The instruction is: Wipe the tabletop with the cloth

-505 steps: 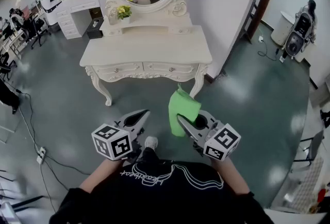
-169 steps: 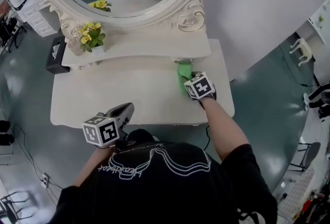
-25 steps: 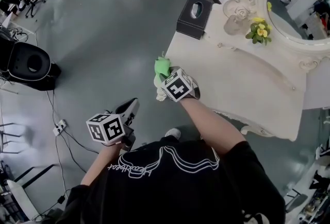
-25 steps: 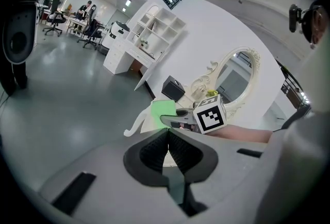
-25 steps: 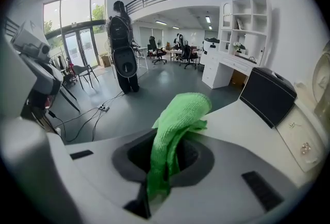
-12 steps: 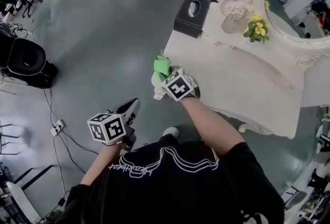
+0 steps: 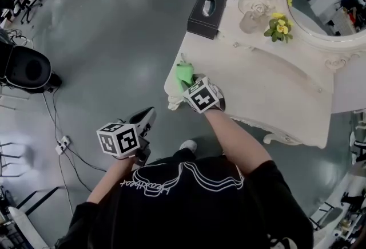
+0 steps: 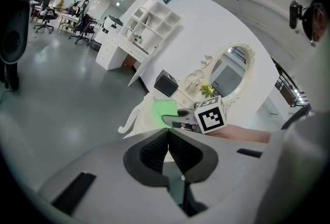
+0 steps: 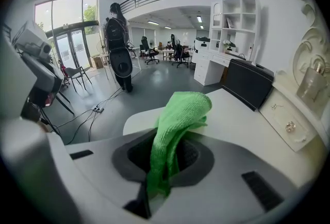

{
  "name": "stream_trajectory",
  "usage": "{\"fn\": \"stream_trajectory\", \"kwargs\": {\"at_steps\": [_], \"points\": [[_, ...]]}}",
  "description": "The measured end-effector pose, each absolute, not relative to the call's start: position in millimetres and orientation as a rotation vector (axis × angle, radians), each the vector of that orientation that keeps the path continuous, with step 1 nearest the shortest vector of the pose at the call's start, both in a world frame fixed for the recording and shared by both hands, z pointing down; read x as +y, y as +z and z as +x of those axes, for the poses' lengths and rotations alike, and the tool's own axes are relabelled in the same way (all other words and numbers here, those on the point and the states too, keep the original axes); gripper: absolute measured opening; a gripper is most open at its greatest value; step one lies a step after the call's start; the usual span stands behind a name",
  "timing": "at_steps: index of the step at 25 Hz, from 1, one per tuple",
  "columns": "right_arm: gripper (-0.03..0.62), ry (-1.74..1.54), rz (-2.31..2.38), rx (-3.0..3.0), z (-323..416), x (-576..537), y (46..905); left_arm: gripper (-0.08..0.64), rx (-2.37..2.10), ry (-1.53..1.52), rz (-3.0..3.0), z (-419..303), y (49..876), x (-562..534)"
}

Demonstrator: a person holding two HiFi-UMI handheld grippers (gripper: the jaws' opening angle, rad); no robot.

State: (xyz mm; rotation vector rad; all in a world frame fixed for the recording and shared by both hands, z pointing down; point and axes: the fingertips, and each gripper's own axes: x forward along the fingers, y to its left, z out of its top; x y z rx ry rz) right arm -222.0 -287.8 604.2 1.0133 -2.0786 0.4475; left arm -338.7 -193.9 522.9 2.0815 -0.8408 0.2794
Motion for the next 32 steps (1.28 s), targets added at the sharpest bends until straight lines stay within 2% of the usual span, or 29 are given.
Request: {"fn": "stream_trajectory", "kwargs": {"at_steps": [32], "points": [[0.057,0.533,1.201,-1.981,-107,-235,606,0.005,-0.668,0.357,2.23,-256,489,-200]]}}
